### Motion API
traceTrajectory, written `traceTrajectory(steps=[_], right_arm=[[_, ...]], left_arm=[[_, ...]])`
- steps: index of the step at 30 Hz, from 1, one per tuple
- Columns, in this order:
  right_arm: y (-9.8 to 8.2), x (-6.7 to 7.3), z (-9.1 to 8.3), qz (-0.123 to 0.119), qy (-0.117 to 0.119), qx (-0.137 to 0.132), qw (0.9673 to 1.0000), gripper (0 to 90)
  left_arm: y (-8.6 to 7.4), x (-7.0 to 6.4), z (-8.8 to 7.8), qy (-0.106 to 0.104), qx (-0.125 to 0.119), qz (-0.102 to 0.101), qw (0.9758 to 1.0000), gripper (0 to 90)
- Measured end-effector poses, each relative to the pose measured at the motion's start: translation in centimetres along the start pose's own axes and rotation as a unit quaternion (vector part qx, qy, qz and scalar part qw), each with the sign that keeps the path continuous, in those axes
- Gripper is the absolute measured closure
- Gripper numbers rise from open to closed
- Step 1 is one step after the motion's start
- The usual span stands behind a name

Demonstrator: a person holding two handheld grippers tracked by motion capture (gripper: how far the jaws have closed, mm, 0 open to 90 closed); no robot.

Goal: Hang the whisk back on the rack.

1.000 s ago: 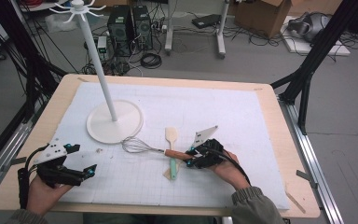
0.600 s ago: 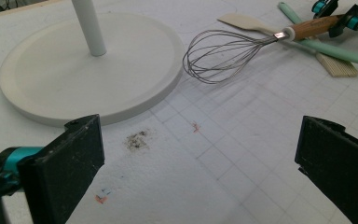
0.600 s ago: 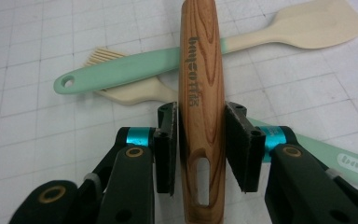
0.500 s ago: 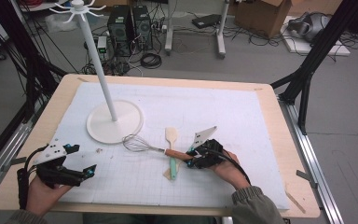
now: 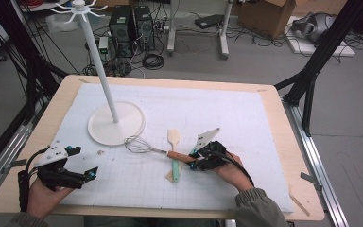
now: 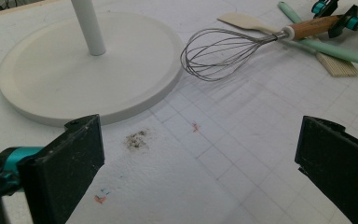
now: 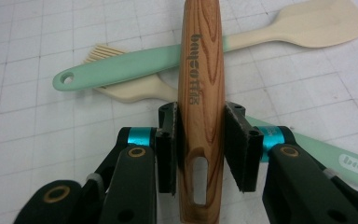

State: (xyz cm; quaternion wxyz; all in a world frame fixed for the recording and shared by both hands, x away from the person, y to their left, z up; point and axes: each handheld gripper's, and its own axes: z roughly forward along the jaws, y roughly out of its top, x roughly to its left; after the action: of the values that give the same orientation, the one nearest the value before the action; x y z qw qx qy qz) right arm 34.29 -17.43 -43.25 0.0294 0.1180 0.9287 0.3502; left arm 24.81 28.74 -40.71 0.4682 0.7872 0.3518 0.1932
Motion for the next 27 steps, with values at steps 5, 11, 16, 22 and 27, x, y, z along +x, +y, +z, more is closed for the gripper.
traceTrajectory(steps=[5,11,16,22,27], right_arm=[[0.03,-0.03,-0.06,-0.004,0.0,-0.001,1.0,67.9],[0.19,0.24,-0.06,-0.015,0.005,0.004,0.9999,70.9],[0.23,0.32,-0.08,-0.016,0.008,0.003,0.9998,71.0],[0.24,0.38,-0.26,-0.018,0.016,0.0,0.9997,71.3],[0.31,0.51,-0.44,-0.021,0.021,-0.007,0.9995,71.4]], left_arm=[[0.0,-0.01,0.0,0.001,-0.001,-0.001,1.0,1.7],[0.02,0.01,-0.06,0.001,-0.001,0.001,1.0,1.7],[0.01,-0.01,-0.05,0.001,-0.001,0.0,1.0,1.7],[0.01,-0.05,-0.03,0.001,-0.002,-0.001,1.0,1.7],[0.03,-0.04,-0.04,0.001,-0.003,0.0,1.0,1.7]])
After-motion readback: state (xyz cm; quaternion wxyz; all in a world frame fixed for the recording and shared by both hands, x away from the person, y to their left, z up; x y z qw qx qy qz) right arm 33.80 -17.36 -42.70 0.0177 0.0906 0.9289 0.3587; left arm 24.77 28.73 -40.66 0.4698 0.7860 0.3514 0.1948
